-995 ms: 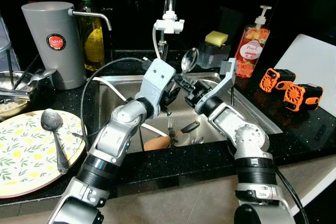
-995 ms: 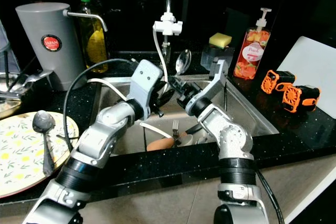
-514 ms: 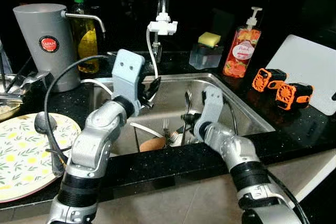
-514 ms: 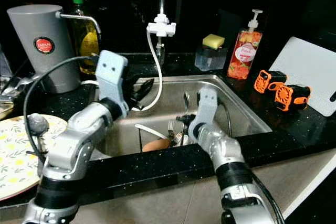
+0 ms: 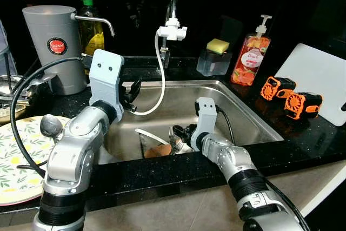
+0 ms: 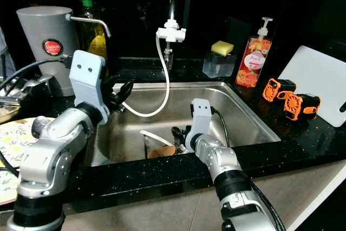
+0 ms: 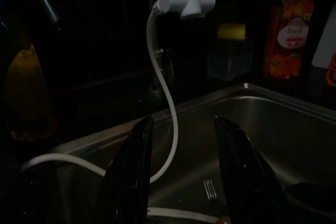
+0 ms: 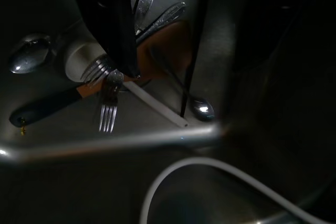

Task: Kitchen organization

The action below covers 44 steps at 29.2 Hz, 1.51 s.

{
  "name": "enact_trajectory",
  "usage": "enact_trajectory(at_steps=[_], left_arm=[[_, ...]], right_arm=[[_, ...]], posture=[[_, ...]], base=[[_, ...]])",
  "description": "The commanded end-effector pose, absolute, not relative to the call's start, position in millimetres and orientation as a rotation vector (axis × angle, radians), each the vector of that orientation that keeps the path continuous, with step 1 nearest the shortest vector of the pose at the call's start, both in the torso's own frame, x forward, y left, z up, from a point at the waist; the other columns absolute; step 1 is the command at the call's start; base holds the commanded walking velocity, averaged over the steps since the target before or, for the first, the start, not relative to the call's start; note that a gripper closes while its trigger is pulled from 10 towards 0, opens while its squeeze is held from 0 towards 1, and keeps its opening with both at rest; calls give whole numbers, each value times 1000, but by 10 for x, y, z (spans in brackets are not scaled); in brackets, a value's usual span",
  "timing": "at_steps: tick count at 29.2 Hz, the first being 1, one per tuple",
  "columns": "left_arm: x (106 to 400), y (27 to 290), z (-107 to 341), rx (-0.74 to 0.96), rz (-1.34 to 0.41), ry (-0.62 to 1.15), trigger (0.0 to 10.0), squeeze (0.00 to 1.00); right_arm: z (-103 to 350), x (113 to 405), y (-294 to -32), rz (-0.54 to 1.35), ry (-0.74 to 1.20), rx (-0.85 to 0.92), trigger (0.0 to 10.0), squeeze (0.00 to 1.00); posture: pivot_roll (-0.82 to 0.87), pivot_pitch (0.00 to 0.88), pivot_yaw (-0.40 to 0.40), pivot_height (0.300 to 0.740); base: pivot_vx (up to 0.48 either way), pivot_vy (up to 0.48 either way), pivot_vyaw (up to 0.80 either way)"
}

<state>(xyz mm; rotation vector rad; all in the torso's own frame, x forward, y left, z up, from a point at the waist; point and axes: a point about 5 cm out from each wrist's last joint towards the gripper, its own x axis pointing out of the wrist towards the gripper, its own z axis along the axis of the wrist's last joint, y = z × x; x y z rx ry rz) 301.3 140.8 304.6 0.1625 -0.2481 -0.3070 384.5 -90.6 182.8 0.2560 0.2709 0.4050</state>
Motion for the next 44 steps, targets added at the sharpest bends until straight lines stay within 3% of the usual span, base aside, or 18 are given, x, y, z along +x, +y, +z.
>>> enact_trajectory(at_steps=[1, 8, 12, 17, 23, 30, 44], left_arm=[[2980, 1412, 3034, 199, -309, -234, 10000, 0], [2680, 1605, 3021, 331, -356, -139, 10000, 0], [2506, 1753, 3005, 386, -347, -77, 10000, 0], [2375, 1961, 3081, 318, -204, -74, 10000, 0], [2314, 2149, 2924, 98, 85, -2, 10000, 0], [2285, 2245, 2678, 30, 313, 94, 10000, 0], [2327, 2246, 2502, -11, 416, 218, 10000, 0]], right_arm=[[1907, 3848, -979, 406, 217, 270, 10000, 0], [2327, 3803, -1206, 431, 27, 257, 10000, 0], [2356, 3799, -1319, 418, 10, 250, 10000, 0], [2304, 3838, -1373, 390, 24, 249, 10000, 0], [2289, 3856, -1263, 421, 35, 258, 10000, 0], [2259, 3888, -1124, 464, 52, 275, 10000, 0], [2258, 3899, -1146, 466, 51, 275, 10000, 0]], posture=[[178, 34, -92, 740], [185, 59, -79, 740], [192, 64, -81, 740], [247, 86, -97, 740], [294, 96, -115, 740], [328, 92, -131, 740], [301, 88, -121, 740]], base=[[0, 0, 0], [0, 0, 0], [0, 0, 0], [0, 0, 0], [0, 0, 0], [0, 0, 0], [0, 0, 0]])
